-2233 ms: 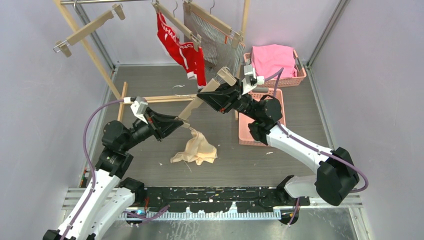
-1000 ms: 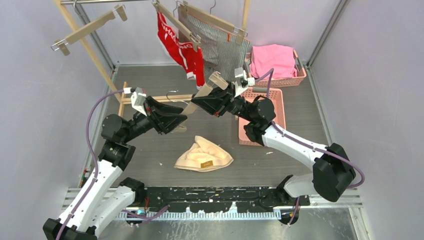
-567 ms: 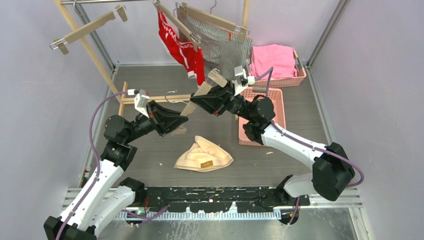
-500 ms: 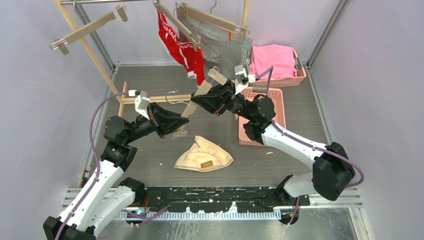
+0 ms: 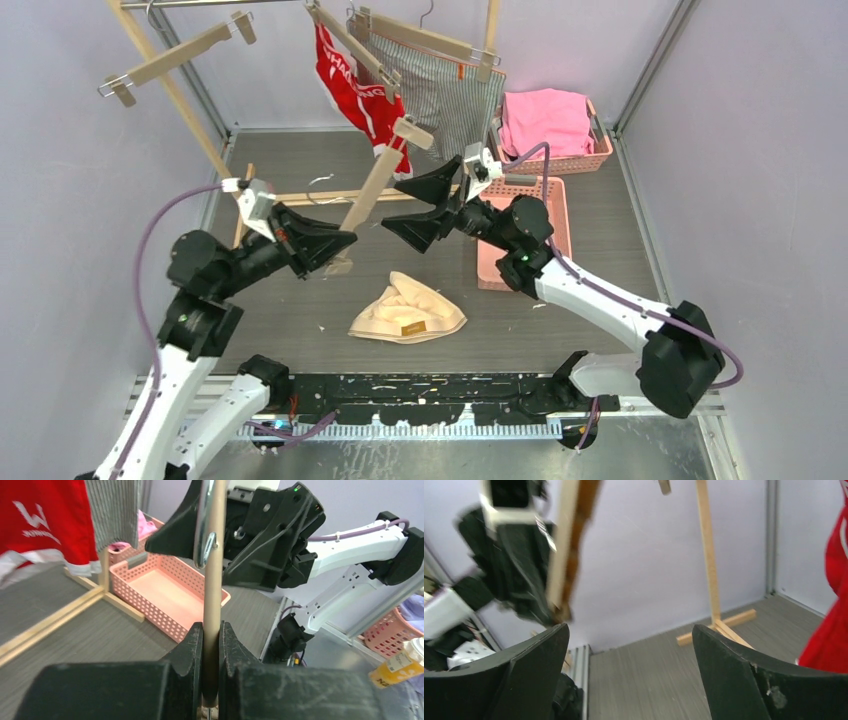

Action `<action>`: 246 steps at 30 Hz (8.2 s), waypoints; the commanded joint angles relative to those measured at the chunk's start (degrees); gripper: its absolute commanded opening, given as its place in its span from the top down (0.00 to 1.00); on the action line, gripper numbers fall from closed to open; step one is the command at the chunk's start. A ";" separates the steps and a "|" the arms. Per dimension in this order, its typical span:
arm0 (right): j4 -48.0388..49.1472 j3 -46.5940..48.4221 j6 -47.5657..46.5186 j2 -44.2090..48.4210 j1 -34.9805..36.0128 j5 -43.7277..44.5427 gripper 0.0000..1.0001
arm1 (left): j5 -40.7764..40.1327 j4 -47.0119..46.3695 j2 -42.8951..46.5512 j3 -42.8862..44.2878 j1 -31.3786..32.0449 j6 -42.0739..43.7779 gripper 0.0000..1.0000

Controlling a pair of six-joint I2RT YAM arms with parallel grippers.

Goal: Remove the underwear clipped to the hanger

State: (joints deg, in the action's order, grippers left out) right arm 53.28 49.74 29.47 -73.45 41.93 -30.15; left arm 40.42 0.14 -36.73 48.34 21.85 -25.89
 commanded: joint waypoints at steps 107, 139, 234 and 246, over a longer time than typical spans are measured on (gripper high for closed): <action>-57.70 -9.66 -12.11 11.05 -13.51 64.84 0.00 | -28.77 47.51 -53.62 84.62 -25.82 23.89 1.00; -55.96 -11.78 -11.88 10.66 -9.58 63.57 0.00 | -28.94 46.88 -65.52 92.01 -28.53 20.79 1.00; -16.28 23.54 -49.60 -23.39 15.64 61.72 0.99 | -27.86 42.02 -62.44 92.46 -5.89 9.33 0.19; -16.71 22.44 -49.58 -23.29 16.63 61.88 0.99 | -34.20 42.61 -64.83 92.98 -3.79 14.57 0.21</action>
State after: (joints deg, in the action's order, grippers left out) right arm 34.22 70.63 -19.42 -97.67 58.33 31.55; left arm 9.34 44.84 -102.15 139.59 17.37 -14.39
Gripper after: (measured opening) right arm 0.048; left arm 0.805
